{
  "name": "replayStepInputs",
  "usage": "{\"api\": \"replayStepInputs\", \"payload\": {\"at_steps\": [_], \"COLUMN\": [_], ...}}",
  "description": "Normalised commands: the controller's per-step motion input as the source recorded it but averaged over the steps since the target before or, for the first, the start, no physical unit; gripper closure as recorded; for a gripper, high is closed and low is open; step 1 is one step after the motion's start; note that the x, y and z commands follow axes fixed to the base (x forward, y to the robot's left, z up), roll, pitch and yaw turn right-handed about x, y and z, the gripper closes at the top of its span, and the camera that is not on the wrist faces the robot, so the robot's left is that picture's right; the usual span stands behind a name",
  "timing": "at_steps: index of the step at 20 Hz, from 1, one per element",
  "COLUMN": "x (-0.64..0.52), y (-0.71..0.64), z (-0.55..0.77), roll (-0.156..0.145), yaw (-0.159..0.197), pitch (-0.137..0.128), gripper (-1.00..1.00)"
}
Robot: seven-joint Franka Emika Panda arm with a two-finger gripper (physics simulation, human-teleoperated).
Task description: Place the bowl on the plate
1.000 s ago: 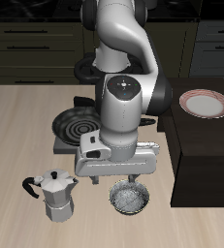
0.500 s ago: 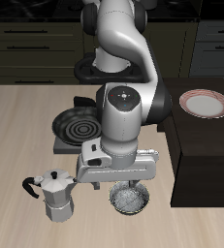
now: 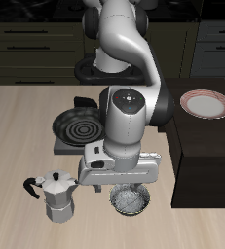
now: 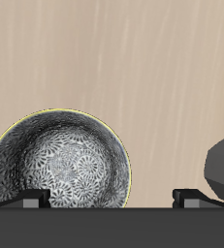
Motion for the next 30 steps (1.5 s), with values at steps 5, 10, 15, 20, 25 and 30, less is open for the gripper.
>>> {"api": "replayStepInputs", "payload": {"at_steps": [5,10,15,20,25,30], "x": [0.0,0.03,0.01,0.0,0.05,0.01], "y": [-0.03,-0.02,-0.03,0.01,0.01,0.06], "z": [-0.09,-0.1,-0.03,-0.08,-0.12,-0.12], "roll": [0.004,-0.004,-0.002,-0.005,0.004,0.009], "yaw": [-0.008,-0.004,-0.002,0.003,-0.004,0.001], "pitch": [0.023,0.02,0.008,0.016,0.019,0.017], "gripper": [-1.0,-1.0,-1.0,-1.0,-1.0,-1.0]}}
